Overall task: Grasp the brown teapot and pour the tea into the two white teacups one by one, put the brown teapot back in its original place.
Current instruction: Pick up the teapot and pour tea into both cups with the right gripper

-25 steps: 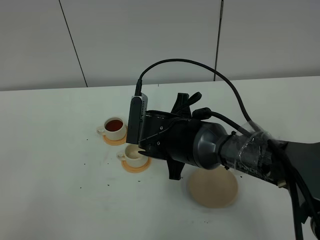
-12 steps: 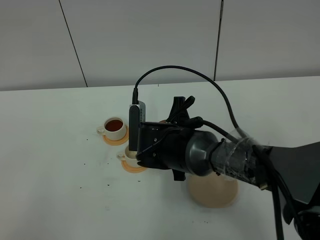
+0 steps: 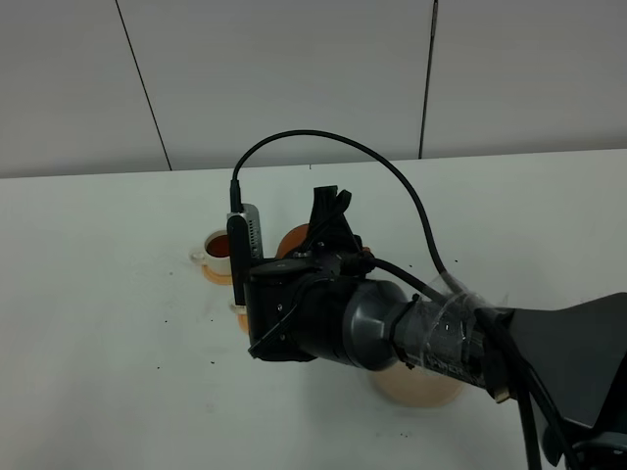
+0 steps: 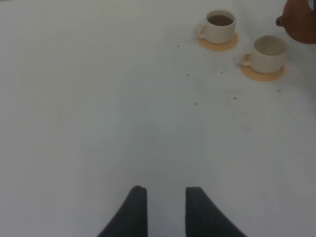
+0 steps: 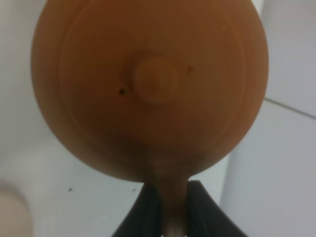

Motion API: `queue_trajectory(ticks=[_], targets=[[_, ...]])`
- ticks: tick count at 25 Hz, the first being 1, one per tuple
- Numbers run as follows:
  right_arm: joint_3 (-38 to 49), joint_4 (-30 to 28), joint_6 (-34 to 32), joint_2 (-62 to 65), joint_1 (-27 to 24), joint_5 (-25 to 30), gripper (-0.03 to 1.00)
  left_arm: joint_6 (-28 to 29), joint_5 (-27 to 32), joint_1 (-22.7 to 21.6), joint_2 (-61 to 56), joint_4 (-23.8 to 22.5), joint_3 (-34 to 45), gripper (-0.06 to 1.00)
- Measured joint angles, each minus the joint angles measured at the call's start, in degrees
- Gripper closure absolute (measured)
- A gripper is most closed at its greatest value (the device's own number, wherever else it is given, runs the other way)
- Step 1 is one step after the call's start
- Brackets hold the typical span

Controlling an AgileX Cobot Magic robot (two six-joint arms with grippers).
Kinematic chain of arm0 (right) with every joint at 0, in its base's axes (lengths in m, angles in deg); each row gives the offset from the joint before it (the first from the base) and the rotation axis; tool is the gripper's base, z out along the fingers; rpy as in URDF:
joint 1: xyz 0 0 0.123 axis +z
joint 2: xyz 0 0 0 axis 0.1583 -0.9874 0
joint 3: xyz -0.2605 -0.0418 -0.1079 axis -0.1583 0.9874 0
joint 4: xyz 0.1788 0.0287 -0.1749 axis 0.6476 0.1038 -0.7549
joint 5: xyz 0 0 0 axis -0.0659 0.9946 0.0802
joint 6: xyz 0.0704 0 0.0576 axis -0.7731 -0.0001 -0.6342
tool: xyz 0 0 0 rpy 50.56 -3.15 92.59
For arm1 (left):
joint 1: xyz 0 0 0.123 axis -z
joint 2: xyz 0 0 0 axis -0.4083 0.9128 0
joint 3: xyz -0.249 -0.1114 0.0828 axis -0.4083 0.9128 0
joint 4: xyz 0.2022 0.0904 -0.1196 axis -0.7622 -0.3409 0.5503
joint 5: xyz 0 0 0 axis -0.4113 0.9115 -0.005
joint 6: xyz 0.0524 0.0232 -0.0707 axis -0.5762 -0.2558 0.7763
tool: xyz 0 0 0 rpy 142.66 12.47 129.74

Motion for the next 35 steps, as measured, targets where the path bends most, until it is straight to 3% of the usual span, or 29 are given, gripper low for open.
queue_trajectory(ticks=[35], targets=[[0.0, -4.4, 0.3, -3.0, 3.3, 4.3, 0.87, 0.0, 0.0, 0.0, 0.0, 0.0, 0.0, 0.69]])
